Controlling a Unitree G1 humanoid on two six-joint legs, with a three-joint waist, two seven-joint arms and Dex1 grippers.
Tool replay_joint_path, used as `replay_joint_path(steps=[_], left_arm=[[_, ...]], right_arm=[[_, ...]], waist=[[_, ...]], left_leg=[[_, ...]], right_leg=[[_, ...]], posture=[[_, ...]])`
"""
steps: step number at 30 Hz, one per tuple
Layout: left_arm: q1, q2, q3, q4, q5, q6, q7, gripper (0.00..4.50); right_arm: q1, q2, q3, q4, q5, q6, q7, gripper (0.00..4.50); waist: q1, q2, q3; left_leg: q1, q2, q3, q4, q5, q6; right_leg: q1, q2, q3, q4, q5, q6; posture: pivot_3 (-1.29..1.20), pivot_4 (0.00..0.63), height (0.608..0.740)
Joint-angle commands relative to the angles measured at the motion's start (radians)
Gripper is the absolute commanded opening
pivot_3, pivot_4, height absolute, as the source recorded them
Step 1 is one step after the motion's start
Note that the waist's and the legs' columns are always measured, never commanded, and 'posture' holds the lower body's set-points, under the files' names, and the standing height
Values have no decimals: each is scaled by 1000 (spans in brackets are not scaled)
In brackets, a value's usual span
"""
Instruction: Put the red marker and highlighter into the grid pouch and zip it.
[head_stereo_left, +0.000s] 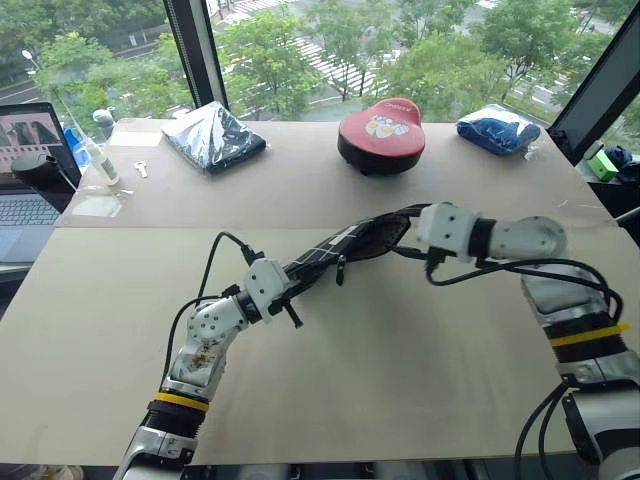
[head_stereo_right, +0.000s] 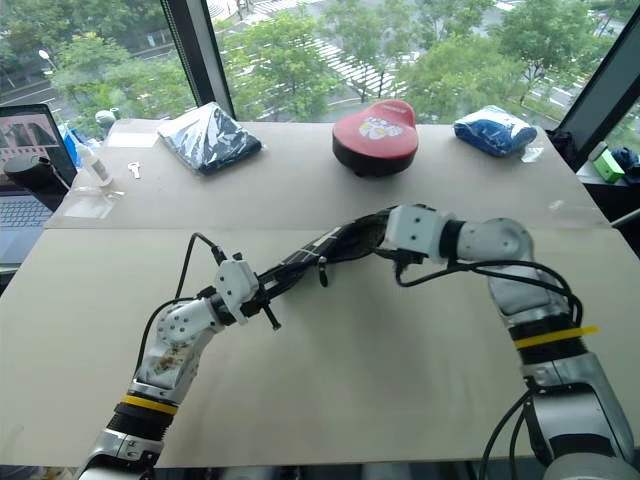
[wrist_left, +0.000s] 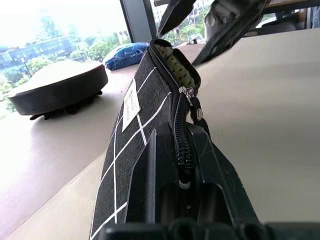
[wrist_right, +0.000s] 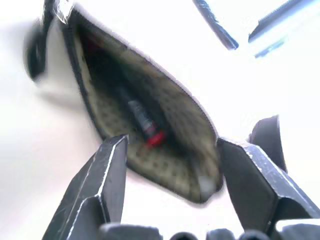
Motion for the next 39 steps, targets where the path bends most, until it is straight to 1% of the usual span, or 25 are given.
replay_joint_path(steps=[1, 2, 4, 6, 7, 8, 10, 11, 13, 14, 15, 21, 27, 31, 35, 39], left_arm=[[-14, -5, 10, -41, -20, 5, 8, 0], [-15, -6, 11, -41, -20, 7, 9, 0], [-17, -7, 12, -42, -20, 10, 11, 0], [-17, -8, 14, -42, -19, 10, 11, 0], [-17, -8, 14, -42, -19, 11, 12, 0], [-18, -11, 14, -42, -18, 12, 13, 0], [-21, -14, 13, -41, -18, 14, 14, 0], [-22, -15, 13, -40, -17, 14, 14, 0], [-26, -18, 11, -40, -18, 18, 12, 0], [-27, -19, 11, -40, -18, 19, 11, 0], [-29, -18, 9, -40, -18, 19, 7, 0], [-34, -9, 12, -24, -14, 12, -1, 0], [-22, -4, 13, -30, -13, 11, 0, 0], [-21, -2, 13, -29, -13, 10, 0, 0], [-20, 0, 12, -27, -11, 7, -1, 0], [-19, 1, 12, -24, -11, 4, -2, 0]], right_arm=[[57, -37, -193, -157, 393, 371, 35, 3097], [96, -45, -212, -178, 422, 417, 20, 3097], [186, -53, -225, -231, 449, 472, -6, 3097], [267, -42, -201, -284, 446, 498, -44, 3097], [296, -22, -171, -302, 415, 487, -80, 3097], [322, 24, -98, -303, 337, 451, -145, 3097], [333, 95, -10, -288, 243, 416, -237, 3097], [326, 117, 10, -277, 226, 423, -264, 3097], [274, 188, 99, -192, 92, 351, -344, 3097], [256, 212, 125, -164, 53, 327, -365, 3097], [231, 239, 134, -145, 45, 330, -378, 3097], [139, 309, 151, -76, 13, 312, -364, 3097], [80, 365, 139, -64, 36, 329, -352, 3097], [43, 389, 139, -42, 22, 316, -353, 3097], [-2, 419, 115, -24, 41, 331, -359, 3097], [-7, 418, 119, -46, 57, 351, -339, 3097]], waist=[[0, 0, 0], [-2, 0, 0], [-1, 0, 0], [1, 0, 0], [1, 0, 0], [2, 0, 0], [-3, 0, 0], [-3, 1, 0], [-3, 2, 1], [-3, 2, 1], [-3, 2, 1], [0, 2, 1], [-4, 2, 1], [-4, 2, 1], [-4, 2, 1], [-3, 2, 1]], left_leg=[[0, 0, 0, 0, -1, 1], [0, 0, 0, 0, -1, 1], [0, 0, 0, 0, -6, 8], [1, -1, -1, 0, -7, 9], [1, -2, -1, 0, -7, 9], [0, -3, 0, 0, -6, 8], [0, -3, 0, 0, -3, 3], [1, -3, 1, 0, -2, 2], [0, -4, 1, 1, -2, 1], [0, -5, 2, 2, -1, 1], [0, -5, 2, 3, -1, 1], [0, -4, 1, 3, -1, 1], [0, -4, 1, 3, -1, 1], [0, -3, 1, 3, -1, 0], [0, -3, 1, 3, -1, 0], [0, -3, 1, 3, -1, 0]], right_leg=[[0, -1, 0, 0, 0, 0], [0, -3, 0, 0, 0, 0], [0, -10, 0, 0, 0, 0], [0, -13, -2, 0, 0, 0], [0, -14, -3, 0, 0, 0], [-1, -14, -2, 1, 1, 0], [-1, -13, -2, 1, 1, 1], [-1, -8, -2, 2, 1, 1], [-2, -8, -2, 3, 1, 1], [-2, -6, -2, 4, 1, 1], [-3, -5, -2, 4, 1, 1], [-1, -1, -2, 3, 1, 2], [-1, 0, -2, 2, 1, 2], [-1, 1, -2, 2, 1, 2], [-1, 1, -2, 2, 1, 2], [-1, 1, -2, 2, 1, 2]], posture=[[0, 150, 740], [0, 150, 740], [0, 150, 740], [0, 150, 740], [0, 150, 740], [0, 150, 740], [0, 150, 740], [0, 150, 740], [0, 150, 740], [0, 150, 740], [0, 150, 740], [0, 150, 740], [0, 150, 740], [0, 150, 740], [0, 150, 740], [0, 150, 740]])
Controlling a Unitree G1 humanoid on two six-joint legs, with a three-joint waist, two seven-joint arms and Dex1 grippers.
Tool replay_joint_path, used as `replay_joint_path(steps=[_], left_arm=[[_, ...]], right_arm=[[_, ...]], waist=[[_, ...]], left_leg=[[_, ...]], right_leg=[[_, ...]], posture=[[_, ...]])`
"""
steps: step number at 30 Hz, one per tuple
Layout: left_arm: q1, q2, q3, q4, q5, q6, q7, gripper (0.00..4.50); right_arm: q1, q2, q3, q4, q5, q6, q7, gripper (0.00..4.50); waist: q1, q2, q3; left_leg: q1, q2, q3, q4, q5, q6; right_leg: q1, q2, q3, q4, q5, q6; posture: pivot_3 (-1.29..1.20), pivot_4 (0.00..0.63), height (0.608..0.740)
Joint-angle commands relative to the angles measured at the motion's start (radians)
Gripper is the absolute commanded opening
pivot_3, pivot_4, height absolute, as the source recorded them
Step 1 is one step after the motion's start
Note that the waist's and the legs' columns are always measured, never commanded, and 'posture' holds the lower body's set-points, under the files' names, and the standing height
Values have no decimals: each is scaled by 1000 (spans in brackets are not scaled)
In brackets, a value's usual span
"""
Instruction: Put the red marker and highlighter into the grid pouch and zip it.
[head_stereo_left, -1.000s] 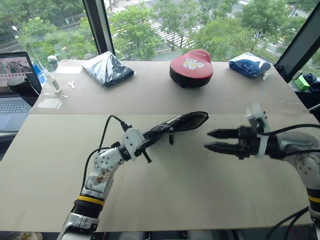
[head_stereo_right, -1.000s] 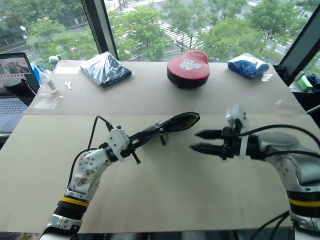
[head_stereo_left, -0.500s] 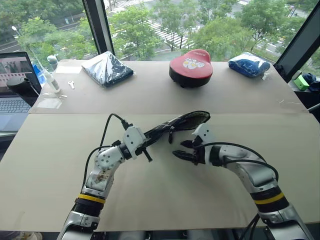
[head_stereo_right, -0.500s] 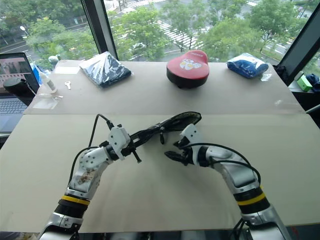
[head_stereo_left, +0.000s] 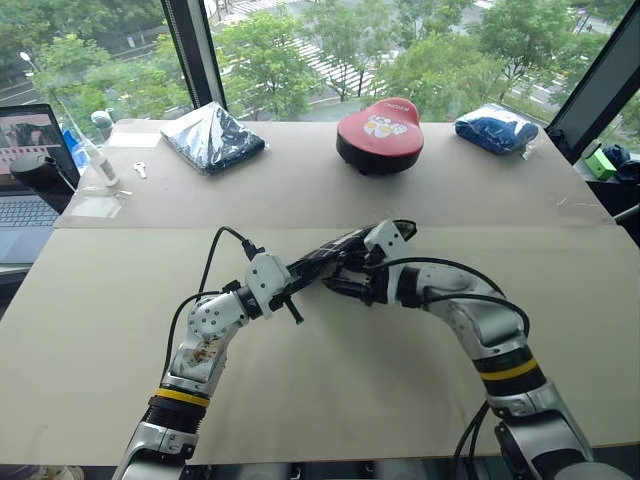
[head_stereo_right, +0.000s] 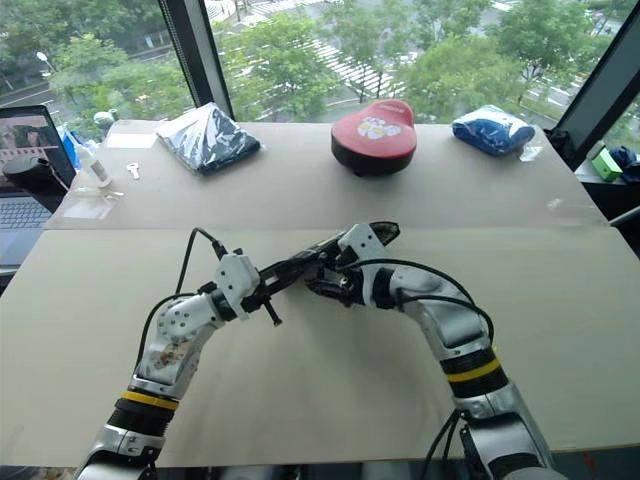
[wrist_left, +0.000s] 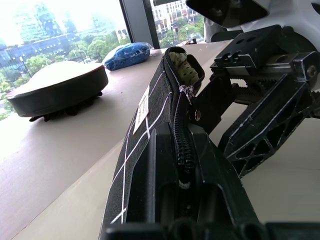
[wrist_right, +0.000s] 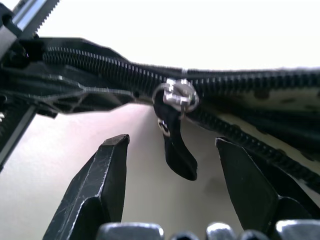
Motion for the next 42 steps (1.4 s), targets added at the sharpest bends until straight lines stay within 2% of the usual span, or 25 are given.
replay_joint_path(steps=[1, 5, 6, 11, 20, 24, 29, 31, 34, 38, 40, 41, 42], left_arm=[[0, 3, 9, -18, -11, -23, -1, 0], [0, 4, 8, -18, -11, -24, -2, 0], [0, 4, 8, -18, -11, -24, -2, 0], [0, 4, 8, -17, -11, -25, -3, 0], [0, -3, 5, -17, -7, -26, 4, 0], [3, -2, 8, -20, -7, -27, 8, 0], [11, 1, 10, -20, -7, -32, 15, 0], [13, -1, 10, -16, -7, -35, 16, 0], [11, -6, 7, -11, -6, -38, 19, 0], [3, -22, 6, 0, -14, -37, 22, 0], [-2, -29, 7, 2, -19, -35, 23, 0], [-5, -31, 7, 4, -19, -35, 23, 0], [-7, -32, 7, 6, -20, -35, 22, 0]], right_arm=[[-10, -14, -7, -46, 8, -8, 32, 3097], [-5, -14, -1, -25, -19, -32, 32, 2053], [-3, -16, -4, -29, -14, -29, 39, 1619], [5, -30, -20, -65, 27, -3, 79, 39], [38, -91, -56, -115, 50, 21, 97, 39], [67, -202, -73, -116, 10, 30, 107, 39], [88, -409, -211, 27, 8, -44, 200, 39], [82, -455, -240, 75, 10, -63, 218, 39], [78, -458, -244, 90, 21, -62, 229, 39], [80, -402, -226, 64, 28, -54, 208, 39], [59, -360, -232, 80, 27, -26, 161, 662], [63, -346, -228, 63, 34, -22, 163, 765], [68, -337, -225, 48, 38, -21, 167, 1076]], waist=[[0, 0, 0], [-1, 0, 0], [-1, 0, 0], [0, 0, 0], [0, 0, 0], [2, 0, 0], [6, 0, 0], [5, 0, 0], [-1, 0, 0], [-3, 0, 0], [0, 0, 0], [1, 0, 0], [1, 0, 0]], left_leg=[[0, 0, 0, 0, 0, 0], [0, 0, 0, 0, 0, 0], [0, 0, 0, 0, 0, 0], [0, 0, 0, 0, 0, 0], [0, 0, 0, 0, 0, 0], [0, 0, 0, 0, 0, 0], [-1, 0, 0, 0, -1, 1], [-1, 0, 0, 0, -1, 2], [0, 1, 0, 0, -1, 1], [0, 2, 1, -1, -1, 1], [0, 2, 1, -1, -1, 1], [0, 2, 1, 0, -1, 1], [0, 1, 1, 0, -1, 1]], right_leg=[[0, 0, 0, 0, 0, 0], [0, 0, 0, 0, 0, 0], [0, 0, 0, 0, 0, 0], [0, 0, 0, 0, 0, 0], [0, 0, 0, 0, 0, 0], [0, 0, 0, 0, 0, 0], [1, 0, 0, -2, 0, 0], [1, 0, 1, -2, 0, 0], [1, 0, 0, -2, 0, 0], [0, 1, 1, -2, 0, 0], [1, 1, 1, -2, 0, 0], [1, 1, 1, -2, 1, 0], [0, 0, 1, -2, 1, 0]], posture=[[0, 150, 740], [0, 150, 740], [0, 150, 740], [0, 150, 740], [0, 150, 740], [0, 150, 740], [0, 150, 740], [0, 150, 740], [0, 150, 740], [0, 150, 740], [0, 150, 740], [0, 150, 740], [0, 150, 740]])
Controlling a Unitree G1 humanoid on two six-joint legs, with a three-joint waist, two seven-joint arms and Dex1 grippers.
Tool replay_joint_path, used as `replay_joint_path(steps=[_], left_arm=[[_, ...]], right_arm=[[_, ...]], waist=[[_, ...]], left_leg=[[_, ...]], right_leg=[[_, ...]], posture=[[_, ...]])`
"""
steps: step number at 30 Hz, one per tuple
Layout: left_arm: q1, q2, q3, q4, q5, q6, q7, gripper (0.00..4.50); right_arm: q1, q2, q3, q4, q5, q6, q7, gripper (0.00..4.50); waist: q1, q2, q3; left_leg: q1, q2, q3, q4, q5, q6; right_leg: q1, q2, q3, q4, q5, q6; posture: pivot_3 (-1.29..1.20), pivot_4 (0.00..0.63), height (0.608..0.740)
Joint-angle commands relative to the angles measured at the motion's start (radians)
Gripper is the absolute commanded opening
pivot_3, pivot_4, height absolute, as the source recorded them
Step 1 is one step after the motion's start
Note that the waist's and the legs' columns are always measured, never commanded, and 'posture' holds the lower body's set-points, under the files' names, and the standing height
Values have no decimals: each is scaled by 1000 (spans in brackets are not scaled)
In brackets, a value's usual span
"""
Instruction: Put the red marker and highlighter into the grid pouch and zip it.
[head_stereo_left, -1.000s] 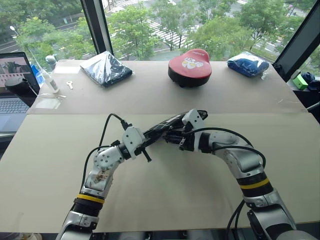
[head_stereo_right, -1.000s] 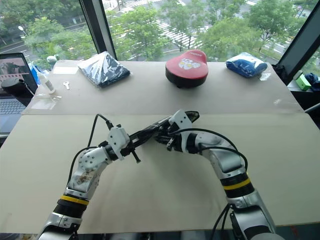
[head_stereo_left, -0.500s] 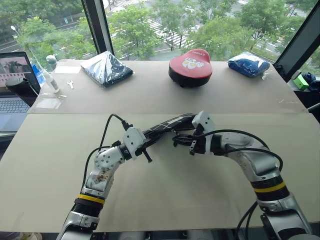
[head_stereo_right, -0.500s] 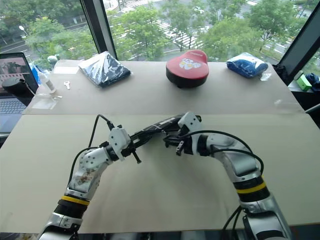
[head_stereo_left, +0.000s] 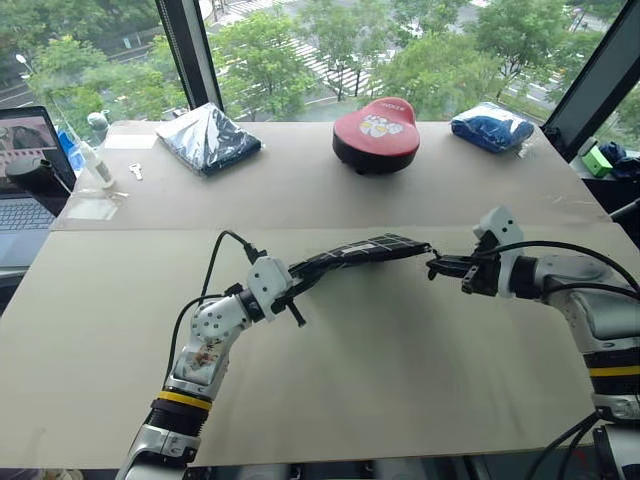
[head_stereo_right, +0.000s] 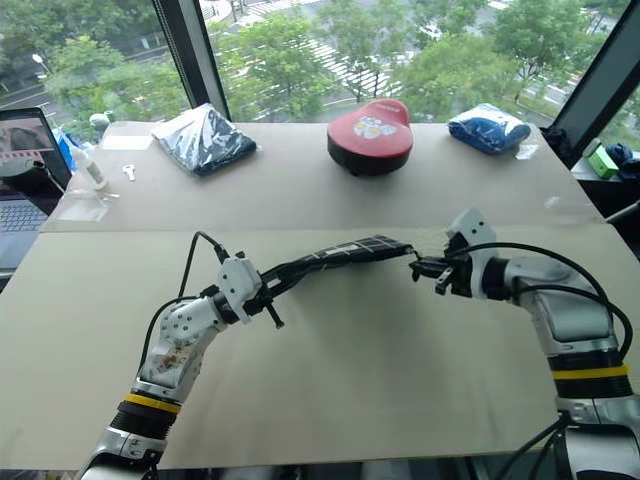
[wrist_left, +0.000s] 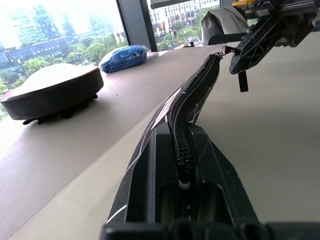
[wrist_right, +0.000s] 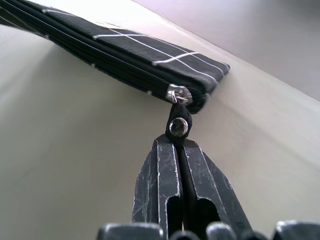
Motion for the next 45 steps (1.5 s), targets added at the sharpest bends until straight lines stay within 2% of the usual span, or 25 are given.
replay_joint_path(steps=[1, 3, 4, 6, 12, 17, 21, 27, 29, 30, 33, 35, 37, 39, 41, 45], left_arm=[[-20, -10, 12, 0, -19, -14, 6, 0], [-25, -12, 10, 6, -21, -18, -3, 0], [-31, -13, 6, 12, -22, -24, -12, 0], [-40, -14, 1, 21, -25, -36, -28, 0], [-73, 13, 0, 36, -48, -60, -120, 0], [-83, 86, 12, 50, -102, -103, -264, 0], [-92, 118, 10, 72, -135, -156, -360, 0], [-138, 106, 1, 165, -130, -256, -433, 0], [-155, 102, -11, 228, -90, -329, -440, 843], [-162, 102, -16, 258, -71, -363, -443, 987], [-165, 96, -9, 286, -70, -374, -424, 2079], [-144, 105, -1, 247, -93, -289, -406, 2818], [-98, 145, -3, 186, -130, -179, -428, 3359], [-46, 200, 0, 138, -144, -52, -435, 3359], [18, 253, 36, 69, -215, 121, -420, 3359], [162, 390, 156, -154, -444, 546, -351, 3359]], right_arm=[[-12, 21, -7, -74, 27, 24, -7, 1460], [17, 4, -25, -151, 122, 112, 57, 2036], [32, -16, -38, -168, 155, 153, 84, 2511], [46, -47, -82, -167, 199, 194, 112, 3156], [70, -178, -242, -119, 219, 152, 154, 3156], [226, -264, -323, -139, 186, 41, 231, 3156], [354, -267, -361, -210, 176, -10, 251, 3156], [417, -199, -376, -250, 188, -14, 176, 3156], [421, -185, -371, -254, 181, -19, 161, 3178], [421, -182, -369, -254, 177, -22, 155, 3178], [405, -186, -369, -237, 171, -25, 147, 3178], [396, -195, -370, -219, 164, -30, 144, 3178], [385, -201, -375, -197, 158, -36, 142, 3178], [374, -206, -382, -178, 159, -38, 146, 3178], [365, -214, -389, -148, 152, -46, 145, 3178], [350, -226, -389, -90, 135, -72, 150, 3178]], waist=[[4, 0, 0], [8, 0, 0], [9, 0, 0], [12, 0, 0], [15, 0, 0], [15, 0, 0], [13, 0, 0], [16, 0, 0], [18, 0, 0], [18, 0, 0], [19, 0, 0], [18, 0, 0], [16, 0, 0], [13, 0, 0], [6, 0, 0], [-1, 1, 0]], left_leg=[[0, 0, 0, 0, 0, 0], [-1, -1, 0, 0, 0, 0], [-1, -1, 0, 0, 0, 0], [-1, 0, -1, 0, 0, 0], [-2, -1, 0, 1, -2, 3], [-1, 0, 0, 1, -1, 2], [-1, 0, 0, 1, -1, 2], [0, 0, 0, 2, -3, 6], [0, 0, 0, 2, -3, 5], [0, 0, -1, 2, -3, 5], [0, -1, 0, 2, -2, 4], [0, -1, 0, 2, -3, 4], [0, 0, 0, 2, -3, 5], [0, 0, 0, 2, -3, 4], [0, 1, 0, 1, -3, 4], [0, 2, -1, 1, -3, 5]], right_leg=[[0, 0, 0, 0, 0, 0], [-1, -1, 0, 0, 0, 0], [-1, -1, 0, 0, 0, 0], [0, -1, -1, -1, 0, 0], [0, -2, 0, -1, 0, 0], [0, -1, -1, -1, 0, 0], [0, -1, 0, -1, 0, 0], [1, -1, 0, -1, 1, 0], [1, -1, 0, 0, 1, 0], [1, -1, 0, 0, 1, 0], [1, -1, 0, 0, 1, 0], [0, -1, 0, 0, 1, 0], [1, -1, 0, 0, 1, 0], [0, -1, 0, 0, 1, 0], [0, 0, 0, 0, 1, 0], [0, 0, 0, 0, 1, 0]], posture=[[0, 150, 740], [0, 150, 740], [0, 150, 740], [0, 150, 740], [0, 150, 740], [0, 150, 740], [0, 150, 740], [0, 150, 740], [0, 150, 740], [0, 150, 740], [0, 150, 740], [0, 150, 740], [0, 150, 740], [0, 150, 740], [0, 150, 740], [0, 150, 740]])
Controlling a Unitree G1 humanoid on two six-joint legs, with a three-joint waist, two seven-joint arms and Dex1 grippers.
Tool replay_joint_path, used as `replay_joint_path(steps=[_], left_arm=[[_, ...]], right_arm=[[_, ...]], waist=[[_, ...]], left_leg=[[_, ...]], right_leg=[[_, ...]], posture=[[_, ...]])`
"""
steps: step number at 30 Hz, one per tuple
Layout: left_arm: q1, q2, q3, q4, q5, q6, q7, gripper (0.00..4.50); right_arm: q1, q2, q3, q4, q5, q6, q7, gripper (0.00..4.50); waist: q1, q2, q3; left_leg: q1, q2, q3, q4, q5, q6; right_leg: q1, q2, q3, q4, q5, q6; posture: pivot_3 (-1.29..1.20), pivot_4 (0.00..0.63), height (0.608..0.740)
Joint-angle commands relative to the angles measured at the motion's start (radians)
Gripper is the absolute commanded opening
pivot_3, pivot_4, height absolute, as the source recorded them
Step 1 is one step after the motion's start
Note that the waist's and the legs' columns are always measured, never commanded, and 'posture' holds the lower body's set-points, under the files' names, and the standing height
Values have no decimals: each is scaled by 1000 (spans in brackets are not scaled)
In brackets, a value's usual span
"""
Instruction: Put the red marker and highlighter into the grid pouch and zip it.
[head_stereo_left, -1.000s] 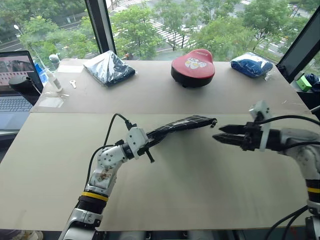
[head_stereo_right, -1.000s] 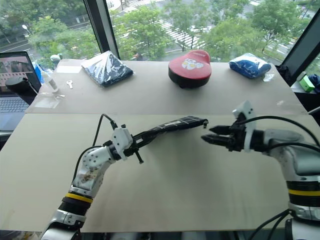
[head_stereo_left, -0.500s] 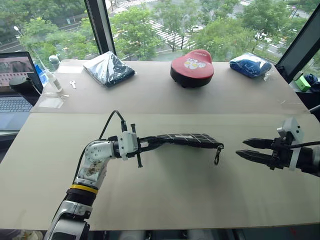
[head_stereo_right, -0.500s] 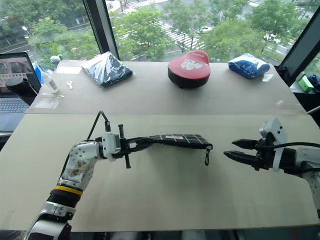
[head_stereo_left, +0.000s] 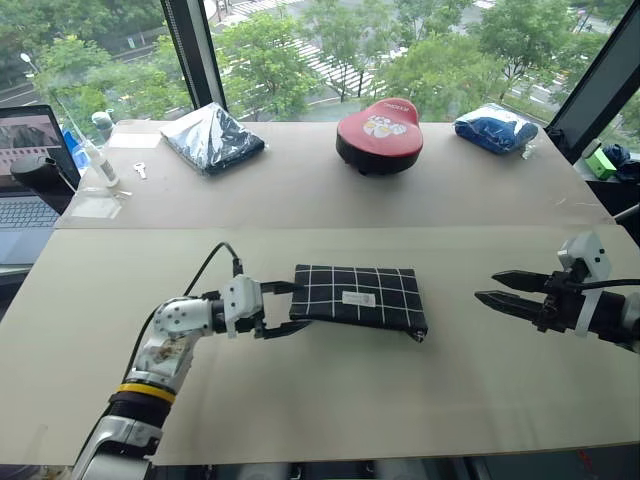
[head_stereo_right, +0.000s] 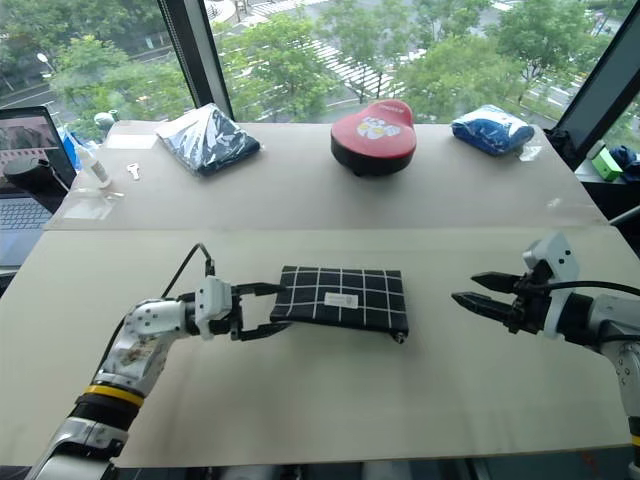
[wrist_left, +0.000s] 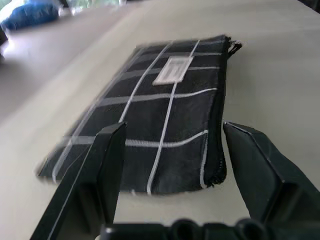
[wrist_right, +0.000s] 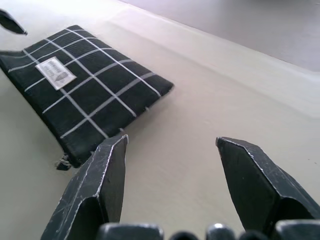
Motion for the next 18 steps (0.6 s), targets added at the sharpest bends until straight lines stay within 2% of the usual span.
replay_joint_path(steps=[1, 4, 9, 14, 18], left_arm=[[82, 104, 136, -216, -203, 339, 80, 3359], [116, 139, 266, -262, -287, 455, 163, 3359], [103, 162, 411, -227, -300, 512, 258, 3359], [111, 192, 480, -213, -308, 536, 245, 3359], [120, 163, 475, -242, -311, 540, 261, 3359]], right_arm=[[-28, -28, -30, 31, -15, -43, 6, 3178], [-51, -31, -26, 55, -19, -52, 6, 3178], [-54, -25, -32, 62, -16, -54, 4, 3178], [-39, -1, -24, 37, -10, -50, -14, 3178], [-31, 20, -13, 10, -3, -36, -30, 3178]], waist=[[-2, 1, 0], [6, 1, 1], [6, 1, 1], [3, 1, 1], [4, 1, 1]], left_leg=[[0, 0, 0, 0, 0, 0], [1, 0, -1, 0, 0, 0], [3, -1, -1, -1, 3, -6], [3, -1, 0, -2, 4, -6], [3, -1, 0, -2, 4, -7]], right_leg=[[0, 0, 0, 0, 0, 0], [1, -1, 1, 0, 0, 0], [2, 0, 1, 0, 0, 0], [1, 0, 1, 0, 0, 0], [2, 0, 1, 0, 0, 0]], posture=[[0, 150, 740], [0, 150, 740], [0, 150, 740], [0, 150, 740], [0, 150, 740]])
